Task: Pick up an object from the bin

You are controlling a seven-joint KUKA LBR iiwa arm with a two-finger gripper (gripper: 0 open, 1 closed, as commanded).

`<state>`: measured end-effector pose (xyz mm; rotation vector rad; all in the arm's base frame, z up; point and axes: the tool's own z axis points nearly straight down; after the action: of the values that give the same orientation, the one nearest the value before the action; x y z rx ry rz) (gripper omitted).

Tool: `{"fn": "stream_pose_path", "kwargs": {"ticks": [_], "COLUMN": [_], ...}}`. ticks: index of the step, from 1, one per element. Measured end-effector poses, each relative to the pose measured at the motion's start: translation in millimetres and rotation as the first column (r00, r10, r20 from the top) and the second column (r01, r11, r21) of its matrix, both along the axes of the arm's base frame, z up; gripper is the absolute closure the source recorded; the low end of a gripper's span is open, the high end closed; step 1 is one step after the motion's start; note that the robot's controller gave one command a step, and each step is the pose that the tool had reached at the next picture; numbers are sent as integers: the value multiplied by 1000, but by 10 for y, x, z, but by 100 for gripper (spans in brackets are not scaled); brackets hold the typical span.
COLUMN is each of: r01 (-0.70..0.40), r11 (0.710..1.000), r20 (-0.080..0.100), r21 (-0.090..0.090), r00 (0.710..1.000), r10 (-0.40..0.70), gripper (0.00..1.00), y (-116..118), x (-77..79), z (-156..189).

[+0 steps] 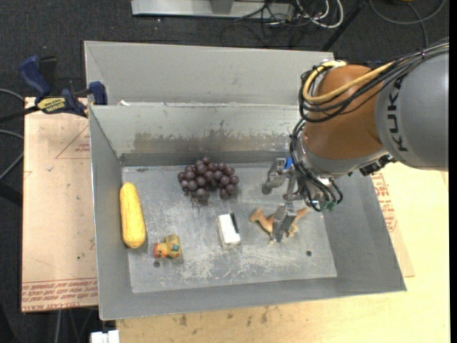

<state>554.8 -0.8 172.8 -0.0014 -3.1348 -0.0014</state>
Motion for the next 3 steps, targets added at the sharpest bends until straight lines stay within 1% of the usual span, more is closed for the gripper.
{"fn": "stream_pose_path", "kwargs": {"ticks": [1, 2, 3], "r01": [0, 26, -247], "r11": [1000, 1000, 969], "r20": [8, 19, 3], "r21": [0, 1, 0], "r00": [1000, 999, 969], "r10": [0, -26, 247], "gripper": [0, 0, 100], "y": [0, -121, -250], "x": [18, 18, 44], "z": [41, -284, -1001]}}
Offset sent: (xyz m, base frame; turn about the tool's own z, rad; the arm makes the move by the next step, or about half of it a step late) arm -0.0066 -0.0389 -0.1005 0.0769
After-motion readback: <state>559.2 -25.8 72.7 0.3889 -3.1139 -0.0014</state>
